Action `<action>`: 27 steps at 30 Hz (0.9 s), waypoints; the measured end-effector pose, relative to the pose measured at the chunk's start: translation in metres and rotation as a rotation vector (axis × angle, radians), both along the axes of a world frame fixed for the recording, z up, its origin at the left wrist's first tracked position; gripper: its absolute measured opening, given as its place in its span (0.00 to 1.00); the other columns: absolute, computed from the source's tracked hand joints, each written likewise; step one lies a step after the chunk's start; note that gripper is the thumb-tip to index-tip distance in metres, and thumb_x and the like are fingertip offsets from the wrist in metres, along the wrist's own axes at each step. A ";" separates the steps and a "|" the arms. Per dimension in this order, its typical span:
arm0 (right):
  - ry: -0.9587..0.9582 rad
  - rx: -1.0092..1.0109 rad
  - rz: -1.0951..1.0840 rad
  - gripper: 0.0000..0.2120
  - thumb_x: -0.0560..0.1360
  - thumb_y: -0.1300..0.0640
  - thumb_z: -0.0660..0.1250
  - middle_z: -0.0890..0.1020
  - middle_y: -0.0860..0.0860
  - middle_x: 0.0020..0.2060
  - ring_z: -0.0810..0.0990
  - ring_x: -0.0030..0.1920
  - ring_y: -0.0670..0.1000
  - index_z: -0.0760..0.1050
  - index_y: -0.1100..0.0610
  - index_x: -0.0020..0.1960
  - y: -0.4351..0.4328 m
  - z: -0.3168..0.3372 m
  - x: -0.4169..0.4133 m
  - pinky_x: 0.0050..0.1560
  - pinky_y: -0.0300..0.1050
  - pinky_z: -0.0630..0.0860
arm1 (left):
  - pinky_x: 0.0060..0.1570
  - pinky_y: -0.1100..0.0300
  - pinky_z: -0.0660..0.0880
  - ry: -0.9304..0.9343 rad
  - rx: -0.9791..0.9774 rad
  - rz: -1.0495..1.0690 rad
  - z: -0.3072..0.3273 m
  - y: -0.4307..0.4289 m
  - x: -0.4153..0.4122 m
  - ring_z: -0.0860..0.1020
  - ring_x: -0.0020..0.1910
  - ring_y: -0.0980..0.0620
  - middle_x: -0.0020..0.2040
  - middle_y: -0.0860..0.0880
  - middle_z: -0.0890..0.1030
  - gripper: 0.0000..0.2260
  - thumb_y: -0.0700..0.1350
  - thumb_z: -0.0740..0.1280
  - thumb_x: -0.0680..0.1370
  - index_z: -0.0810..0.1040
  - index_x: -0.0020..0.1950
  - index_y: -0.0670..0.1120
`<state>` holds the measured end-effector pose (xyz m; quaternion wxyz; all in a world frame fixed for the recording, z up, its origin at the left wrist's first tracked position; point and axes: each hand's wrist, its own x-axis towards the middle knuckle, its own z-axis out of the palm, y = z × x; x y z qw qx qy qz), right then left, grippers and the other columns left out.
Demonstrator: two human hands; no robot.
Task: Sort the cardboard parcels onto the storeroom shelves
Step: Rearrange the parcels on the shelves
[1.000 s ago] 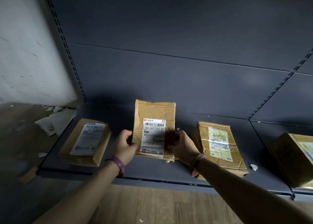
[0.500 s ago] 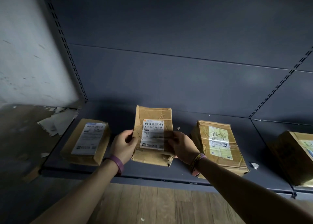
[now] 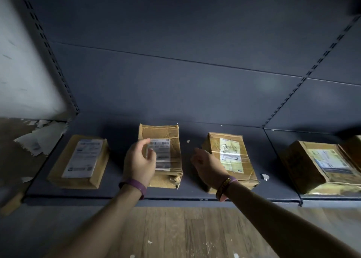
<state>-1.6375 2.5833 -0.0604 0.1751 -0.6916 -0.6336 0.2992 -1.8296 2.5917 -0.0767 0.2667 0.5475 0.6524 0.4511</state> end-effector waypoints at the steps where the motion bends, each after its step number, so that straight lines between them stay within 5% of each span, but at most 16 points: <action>1: 0.001 0.016 -0.022 0.15 0.82 0.56 0.57 0.78 0.53 0.46 0.75 0.44 0.52 0.72 0.62 0.65 -0.005 0.005 0.012 0.35 0.37 0.68 | 0.50 0.65 0.72 -0.041 0.010 -0.042 0.005 -0.005 0.014 0.77 0.57 0.50 0.56 0.47 0.80 0.13 0.35 0.65 0.76 0.78 0.60 0.43; 4: -0.006 0.062 -0.095 0.15 0.82 0.58 0.57 0.82 0.57 0.54 0.80 0.52 0.57 0.73 0.59 0.66 -0.016 0.013 0.054 0.51 0.50 0.78 | 0.47 0.74 0.71 -0.117 0.001 -0.207 0.006 -0.017 0.065 0.79 0.53 0.53 0.53 0.49 0.81 0.13 0.33 0.64 0.76 0.80 0.58 0.44; 7: -0.092 0.095 -0.178 0.16 0.80 0.58 0.57 0.82 0.58 0.57 0.80 0.56 0.60 0.74 0.54 0.66 -0.016 0.007 0.110 0.52 0.48 0.76 | 0.47 0.78 0.70 -0.138 -0.058 -0.310 0.000 -0.010 0.117 0.78 0.52 0.54 0.54 0.45 0.81 0.12 0.31 0.63 0.77 0.78 0.59 0.39; 11: -0.086 -0.010 -0.234 0.16 0.80 0.57 0.57 0.81 0.57 0.58 0.79 0.57 0.58 0.74 0.57 0.65 -0.019 -0.002 0.179 0.54 0.48 0.76 | 0.55 0.62 0.71 -0.177 -0.228 -0.220 0.001 -0.002 0.174 0.78 0.58 0.45 0.58 0.39 0.79 0.13 0.33 0.64 0.77 0.76 0.62 0.36; 15: -0.032 -0.218 -0.198 0.18 0.81 0.53 0.59 0.79 0.57 0.62 0.78 0.60 0.57 0.71 0.58 0.68 -0.027 -0.008 0.205 0.63 0.54 0.74 | 0.61 0.55 0.70 -0.047 -0.447 -0.122 -0.013 -0.019 0.197 0.73 0.65 0.44 0.65 0.43 0.75 0.19 0.42 0.65 0.79 0.70 0.69 0.42; 19: 0.018 -0.312 -0.135 0.19 0.81 0.50 0.59 0.78 0.58 0.59 0.79 0.57 0.58 0.70 0.60 0.67 -0.028 -0.014 0.201 0.59 0.55 0.77 | 0.65 0.51 0.68 -0.029 -0.565 -0.031 -0.028 -0.016 0.198 0.69 0.69 0.43 0.71 0.42 0.70 0.22 0.45 0.62 0.80 0.65 0.73 0.42; 23: 0.033 -0.315 -0.096 0.17 0.81 0.52 0.58 0.80 0.59 0.56 0.80 0.54 0.59 0.71 0.61 0.64 -0.027 -0.029 0.195 0.57 0.57 0.78 | 0.55 0.50 0.76 -0.091 -0.667 -0.127 -0.031 -0.005 0.196 0.71 0.65 0.43 0.67 0.45 0.72 0.22 0.48 0.62 0.80 0.66 0.73 0.45; 27: 0.023 -0.259 -0.087 0.14 0.80 0.56 0.61 0.81 0.58 0.55 0.81 0.54 0.58 0.73 0.60 0.63 -0.026 -0.034 0.193 0.57 0.54 0.78 | 0.44 0.53 0.78 -0.050 -0.615 -0.216 -0.032 -0.003 0.193 0.72 0.53 0.48 0.56 0.46 0.75 0.19 0.40 0.63 0.79 0.71 0.70 0.46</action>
